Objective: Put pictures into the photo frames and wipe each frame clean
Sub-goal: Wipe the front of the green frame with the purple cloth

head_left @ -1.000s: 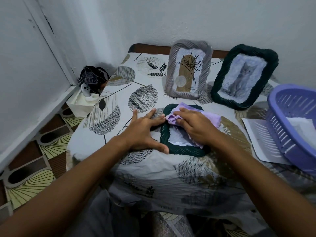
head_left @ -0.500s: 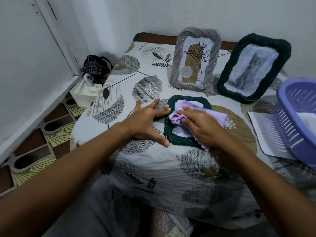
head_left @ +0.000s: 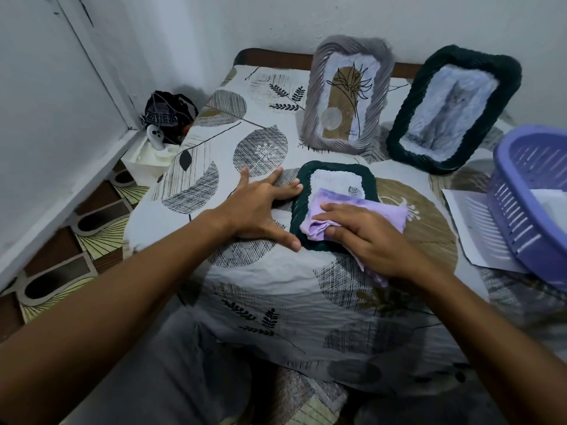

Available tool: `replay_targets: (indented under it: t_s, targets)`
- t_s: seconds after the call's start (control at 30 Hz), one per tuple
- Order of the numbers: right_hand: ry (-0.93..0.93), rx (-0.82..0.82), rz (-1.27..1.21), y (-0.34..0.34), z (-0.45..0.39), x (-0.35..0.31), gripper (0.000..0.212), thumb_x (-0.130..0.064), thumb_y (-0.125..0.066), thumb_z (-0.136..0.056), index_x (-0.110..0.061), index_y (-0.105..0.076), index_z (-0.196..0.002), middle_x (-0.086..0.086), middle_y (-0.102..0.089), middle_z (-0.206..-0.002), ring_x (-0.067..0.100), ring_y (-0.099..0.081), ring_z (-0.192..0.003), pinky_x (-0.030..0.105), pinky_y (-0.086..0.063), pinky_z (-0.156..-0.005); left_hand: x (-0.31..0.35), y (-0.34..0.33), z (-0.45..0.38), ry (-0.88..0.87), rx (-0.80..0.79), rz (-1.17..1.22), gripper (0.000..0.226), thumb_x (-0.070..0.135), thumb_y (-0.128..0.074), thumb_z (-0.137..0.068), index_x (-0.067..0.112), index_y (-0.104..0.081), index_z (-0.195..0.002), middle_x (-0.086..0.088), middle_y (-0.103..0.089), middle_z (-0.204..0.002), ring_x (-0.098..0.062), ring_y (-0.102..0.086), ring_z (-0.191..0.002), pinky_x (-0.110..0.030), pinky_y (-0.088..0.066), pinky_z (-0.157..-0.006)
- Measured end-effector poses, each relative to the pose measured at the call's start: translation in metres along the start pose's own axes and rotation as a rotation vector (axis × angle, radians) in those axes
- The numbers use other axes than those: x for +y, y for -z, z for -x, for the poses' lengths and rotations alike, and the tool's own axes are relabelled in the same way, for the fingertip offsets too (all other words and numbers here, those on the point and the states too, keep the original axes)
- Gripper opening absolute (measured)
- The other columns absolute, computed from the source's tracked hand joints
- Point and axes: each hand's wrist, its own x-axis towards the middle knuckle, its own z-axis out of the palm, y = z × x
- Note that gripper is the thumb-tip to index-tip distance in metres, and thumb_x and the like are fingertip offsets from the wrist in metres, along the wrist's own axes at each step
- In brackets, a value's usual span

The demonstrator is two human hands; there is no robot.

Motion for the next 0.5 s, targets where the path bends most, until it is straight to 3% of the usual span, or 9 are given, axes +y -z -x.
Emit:
replay_targets:
  t_s: [0.1,0.23,0.33,0.4,0.5]
  targets:
    - [-0.019,-0.010,-0.036,0.006,0.002,0.000,0.043,-0.036,-0.046,-0.094,-0.014,-0.062,-0.126,0.003,-0.057,-0.136,0.017,-0.050,-0.125,0.031,-0.036,-0.104,-0.001,0.004,-0.001,-0.005,-0.024,-0.015,0.131,0.091,-0.050,-0.037,0.026,-0.029,-0.149,0.004,-0.020,-0.157,-0.010,0.001,-0.147,-0.067,0.008,-0.111]
    - [-0.012,-0.029,0.029,-0.001,0.002,-0.005,0.049,-0.042,-0.039,-0.091,-0.020,-0.060,-0.130,0.005,-0.051,-0.141,0.018,-0.044,-0.132,0.038,-0.034,-0.108,0.001,0.004,0.000,-0.017,-0.037,-0.015,0.131,0.089,-0.050,-0.037,0.025,-0.026,-0.150,0.007,-0.017,-0.156,-0.002,0.004,-0.141,-0.066,0.007,-0.111]
    - [-0.033,-0.007,-0.059,0.005,0.007,-0.003,0.036,-0.030,-0.049,-0.096,-0.008,-0.066,-0.118,0.009,-0.064,-0.125,0.023,-0.055,-0.116,0.039,-0.041,-0.098,0.000,0.006,0.000,-0.013,-0.033,-0.022,0.130,0.089,-0.050,-0.036,0.026,-0.029,-0.149,0.013,-0.013,-0.149,0.000,0.002,-0.138,-0.064,0.005,-0.113]
    - [-0.040,0.003,-0.042,0.008,0.006,-0.005,0.039,-0.034,-0.045,-0.094,-0.008,-0.065,-0.115,0.008,-0.066,-0.119,0.024,-0.057,-0.109,0.043,-0.043,-0.094,0.001,0.006,0.000,-0.011,-0.030,-0.028,0.131,0.088,-0.049,-0.035,0.026,-0.029,-0.149,0.014,-0.014,-0.148,0.002,0.002,-0.136,-0.063,0.004,-0.113]
    - [-0.017,-0.013,0.050,-0.001,0.004,-0.010,0.049,-0.043,-0.036,-0.092,-0.021,-0.059,-0.130,0.003,-0.057,-0.135,0.019,-0.049,-0.126,0.042,-0.038,-0.103,0.002,0.005,0.000,-0.015,-0.020,-0.037,0.139,0.095,-0.045,-0.030,0.025,-0.029,-0.149,0.006,-0.020,-0.155,0.000,0.001,-0.138,-0.064,0.003,-0.112]
